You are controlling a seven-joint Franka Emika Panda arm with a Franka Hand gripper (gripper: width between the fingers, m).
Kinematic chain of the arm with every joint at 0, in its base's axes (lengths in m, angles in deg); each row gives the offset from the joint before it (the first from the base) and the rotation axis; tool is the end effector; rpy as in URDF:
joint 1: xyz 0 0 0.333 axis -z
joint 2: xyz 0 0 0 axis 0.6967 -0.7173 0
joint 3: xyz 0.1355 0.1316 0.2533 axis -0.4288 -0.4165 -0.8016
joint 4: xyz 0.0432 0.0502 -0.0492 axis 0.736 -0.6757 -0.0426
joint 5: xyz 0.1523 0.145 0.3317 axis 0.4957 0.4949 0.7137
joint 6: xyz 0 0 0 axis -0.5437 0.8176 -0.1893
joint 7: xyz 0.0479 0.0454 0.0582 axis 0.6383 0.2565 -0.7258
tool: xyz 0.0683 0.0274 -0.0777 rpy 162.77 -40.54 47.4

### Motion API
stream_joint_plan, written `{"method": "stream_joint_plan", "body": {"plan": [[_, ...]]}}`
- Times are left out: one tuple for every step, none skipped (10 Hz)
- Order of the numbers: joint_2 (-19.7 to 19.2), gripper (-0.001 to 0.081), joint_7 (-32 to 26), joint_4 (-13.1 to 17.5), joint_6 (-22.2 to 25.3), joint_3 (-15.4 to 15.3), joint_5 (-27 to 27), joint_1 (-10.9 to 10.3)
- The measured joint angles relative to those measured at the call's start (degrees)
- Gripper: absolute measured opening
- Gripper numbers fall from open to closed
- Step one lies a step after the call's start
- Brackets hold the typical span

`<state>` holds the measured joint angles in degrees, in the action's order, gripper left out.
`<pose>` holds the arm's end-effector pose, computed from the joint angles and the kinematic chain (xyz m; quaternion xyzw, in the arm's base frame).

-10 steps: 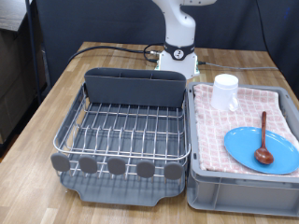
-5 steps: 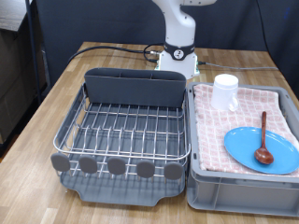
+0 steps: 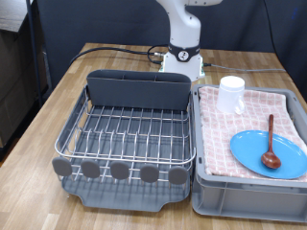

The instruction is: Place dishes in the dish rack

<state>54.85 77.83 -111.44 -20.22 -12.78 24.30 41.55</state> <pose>0.4386 0.1777 0.5597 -0.8780 0.4772 -0.0263 0.0254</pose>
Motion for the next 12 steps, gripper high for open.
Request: {"method": "stream_joint_plan", "body": {"plan": [[-0.97, 0.0803, 0.48, -0.19, -1.73, -0.55, -0.63, 0.03], [-2.06, 0.0803, 1.99, -0.67, -3.85, -1.32, -2.2, 0.11], [-3.03, 0.0803, 3.99, -1.63, -6.88, -2.2, -4.22, 0.2], [-3.96, 0.0803, 5.86, -2.84, -9.46, -2.94, -5.08, 0.2], [-4.97, 0.0803, 7.02, -4.05, -11.89, -3.48, -5.19, 0.17], [-6.04, 0.0803, 7.25, -5.39, -14.69, -3.76, -4.77, 0.03], [-6.89, 0.0803, 7.27, -6.18, -17.04, -3.85, -4.51, 0.01], [-6.89, 0.0803, 7.27, -6.03, -16.59, -3.84, -4.57, 0.02], [-6.99, 0.0803, 6.57, -6.07, -16.65, -3.84, -4.66, 0.03], [-7.48, 0.0803, 5.67, -6.62, -18.2, -3.84, -5.06, 0.03], [-8.45, 0.0803, 5.19, -7.67, -21.06, -3.85, -6.13, 0.04], [-9.8, 0.0803, 5.17, -8.72, -23.97, -3.88, -7.9, 0.06]]}}
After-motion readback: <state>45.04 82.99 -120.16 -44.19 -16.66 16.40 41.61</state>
